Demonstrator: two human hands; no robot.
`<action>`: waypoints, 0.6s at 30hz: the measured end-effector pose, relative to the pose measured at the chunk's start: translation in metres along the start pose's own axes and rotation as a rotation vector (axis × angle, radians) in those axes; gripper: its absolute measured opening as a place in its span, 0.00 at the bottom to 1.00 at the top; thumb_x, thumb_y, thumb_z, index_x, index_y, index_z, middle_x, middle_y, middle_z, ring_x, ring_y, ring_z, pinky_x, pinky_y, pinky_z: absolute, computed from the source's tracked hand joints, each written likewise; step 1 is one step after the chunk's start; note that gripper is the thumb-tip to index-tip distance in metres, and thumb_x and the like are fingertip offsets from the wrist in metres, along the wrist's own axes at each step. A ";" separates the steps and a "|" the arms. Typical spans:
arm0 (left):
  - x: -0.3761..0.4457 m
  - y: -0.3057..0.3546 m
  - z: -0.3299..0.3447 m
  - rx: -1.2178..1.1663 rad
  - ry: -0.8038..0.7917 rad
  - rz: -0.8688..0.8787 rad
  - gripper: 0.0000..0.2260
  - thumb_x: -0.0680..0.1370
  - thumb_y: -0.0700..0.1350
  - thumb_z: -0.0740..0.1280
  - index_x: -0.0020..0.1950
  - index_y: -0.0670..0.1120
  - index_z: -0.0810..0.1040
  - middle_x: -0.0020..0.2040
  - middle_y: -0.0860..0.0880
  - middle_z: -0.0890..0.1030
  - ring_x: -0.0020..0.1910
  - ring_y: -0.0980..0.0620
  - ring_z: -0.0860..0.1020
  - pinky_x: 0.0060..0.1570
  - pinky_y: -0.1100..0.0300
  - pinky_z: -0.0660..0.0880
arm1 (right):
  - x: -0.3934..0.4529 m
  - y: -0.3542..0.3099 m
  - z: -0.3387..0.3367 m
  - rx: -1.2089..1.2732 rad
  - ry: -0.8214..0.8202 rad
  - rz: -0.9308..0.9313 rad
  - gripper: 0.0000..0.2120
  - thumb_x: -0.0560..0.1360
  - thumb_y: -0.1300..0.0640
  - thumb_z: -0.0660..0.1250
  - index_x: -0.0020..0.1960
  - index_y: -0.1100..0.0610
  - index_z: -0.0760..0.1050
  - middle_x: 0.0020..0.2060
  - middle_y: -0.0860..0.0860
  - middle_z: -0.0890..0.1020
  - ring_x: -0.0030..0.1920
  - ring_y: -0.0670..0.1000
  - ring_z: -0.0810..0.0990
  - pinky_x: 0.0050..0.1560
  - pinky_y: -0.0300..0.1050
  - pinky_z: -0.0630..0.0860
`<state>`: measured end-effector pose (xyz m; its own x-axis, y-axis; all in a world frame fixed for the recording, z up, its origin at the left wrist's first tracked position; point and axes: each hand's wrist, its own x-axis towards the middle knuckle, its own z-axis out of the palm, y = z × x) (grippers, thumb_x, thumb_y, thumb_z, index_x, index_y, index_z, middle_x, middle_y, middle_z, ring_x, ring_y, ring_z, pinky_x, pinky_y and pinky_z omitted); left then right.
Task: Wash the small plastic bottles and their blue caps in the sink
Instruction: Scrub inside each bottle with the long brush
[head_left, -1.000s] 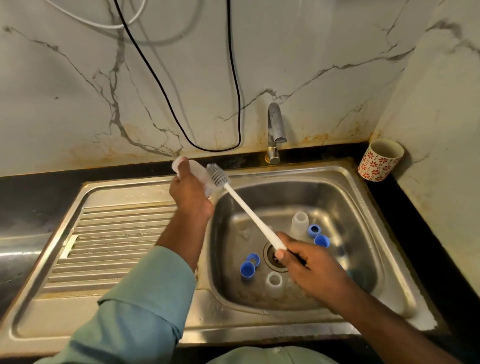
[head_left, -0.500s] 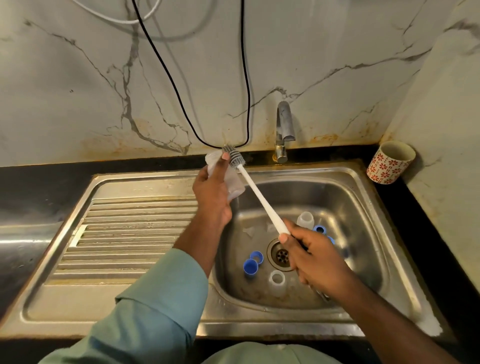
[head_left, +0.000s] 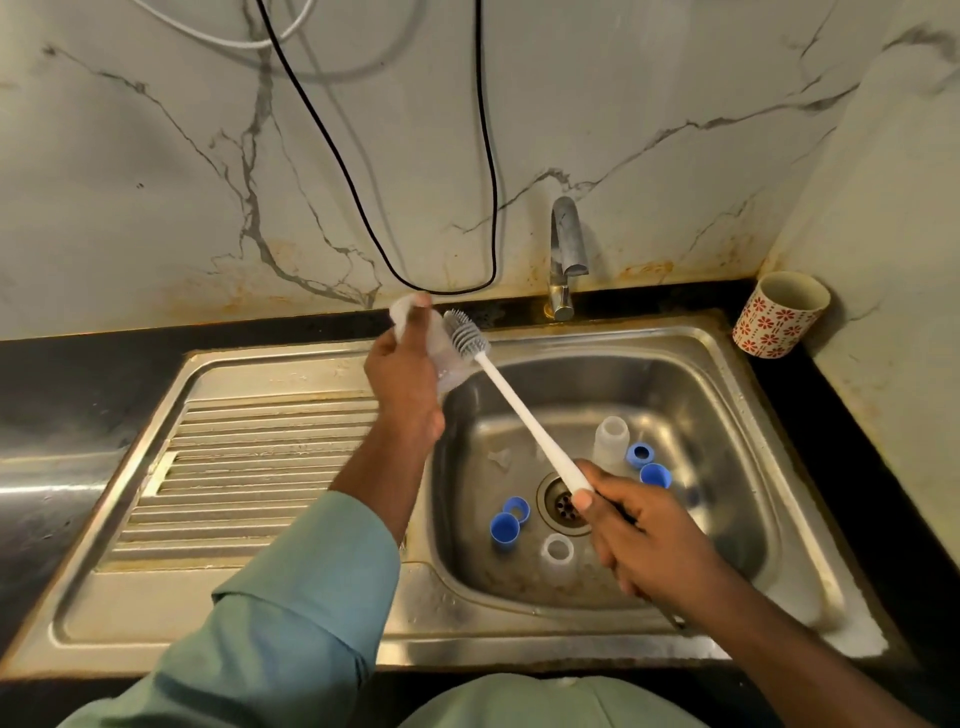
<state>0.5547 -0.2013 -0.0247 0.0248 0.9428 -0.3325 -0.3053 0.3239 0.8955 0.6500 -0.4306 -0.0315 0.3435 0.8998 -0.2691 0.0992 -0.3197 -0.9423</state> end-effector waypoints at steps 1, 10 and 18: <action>-0.004 -0.008 0.002 0.041 -0.063 0.001 0.21 0.71 0.54 0.76 0.58 0.44 0.80 0.55 0.44 0.83 0.55 0.43 0.82 0.53 0.43 0.81 | 0.004 -0.003 0.002 0.047 0.021 0.014 0.13 0.81 0.54 0.61 0.59 0.37 0.74 0.27 0.49 0.72 0.23 0.45 0.68 0.22 0.40 0.67; 0.005 -0.007 0.000 0.043 -0.274 -0.081 0.25 0.76 0.58 0.66 0.65 0.42 0.76 0.47 0.46 0.79 0.43 0.49 0.78 0.31 0.60 0.76 | 0.002 -0.005 0.001 0.080 0.013 0.017 0.13 0.81 0.53 0.61 0.56 0.34 0.74 0.28 0.54 0.73 0.22 0.46 0.68 0.23 0.42 0.68; 0.014 -0.005 -0.004 -0.106 -0.294 -0.069 0.35 0.66 0.56 0.79 0.68 0.41 0.74 0.59 0.39 0.80 0.54 0.41 0.81 0.41 0.51 0.80 | -0.005 0.001 -0.002 0.090 0.018 0.032 0.11 0.81 0.52 0.61 0.58 0.36 0.74 0.27 0.53 0.75 0.23 0.50 0.68 0.23 0.43 0.67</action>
<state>0.5531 -0.1900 -0.0353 0.3184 0.9063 -0.2780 -0.3903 0.3926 0.8328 0.6502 -0.4360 -0.0312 0.3623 0.8838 -0.2962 0.0036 -0.3191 -0.9477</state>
